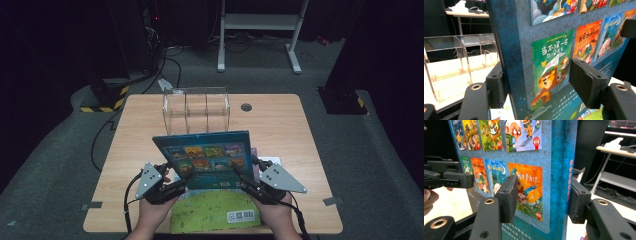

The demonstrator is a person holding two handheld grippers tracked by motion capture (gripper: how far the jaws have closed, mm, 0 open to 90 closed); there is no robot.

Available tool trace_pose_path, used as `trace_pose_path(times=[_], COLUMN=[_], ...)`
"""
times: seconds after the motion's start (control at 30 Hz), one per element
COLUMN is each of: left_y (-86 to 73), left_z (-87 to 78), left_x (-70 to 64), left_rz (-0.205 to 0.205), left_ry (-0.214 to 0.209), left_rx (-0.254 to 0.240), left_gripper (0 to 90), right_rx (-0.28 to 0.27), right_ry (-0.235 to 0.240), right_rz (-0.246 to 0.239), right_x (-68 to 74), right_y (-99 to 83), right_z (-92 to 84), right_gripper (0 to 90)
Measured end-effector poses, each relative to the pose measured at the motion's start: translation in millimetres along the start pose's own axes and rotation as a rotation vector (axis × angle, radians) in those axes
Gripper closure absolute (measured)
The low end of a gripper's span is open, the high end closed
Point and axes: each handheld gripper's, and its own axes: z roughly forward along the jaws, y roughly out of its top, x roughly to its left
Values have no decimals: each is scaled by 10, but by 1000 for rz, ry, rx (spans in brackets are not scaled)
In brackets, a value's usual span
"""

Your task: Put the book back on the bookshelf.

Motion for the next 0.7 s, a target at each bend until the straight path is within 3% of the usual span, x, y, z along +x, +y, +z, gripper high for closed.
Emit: trace_pose_path(times=[0.4,0.6,0.7], left_y=[-23,-55,-58], left_z=[-181,-332,-419], left_x=[251,379,418], left_rz=[-19,-46,-59], left_ry=[13,41,80], left_rx=[28,33,22], left_gripper=[365,350,333], right_rx=[34,38,40], right_ry=[91,137,152], right_rz=[29,14,7], right_x=[99,191,260], right_y=[35,34,25], right_z=[190,321,378], right_gripper=[556,582,585])
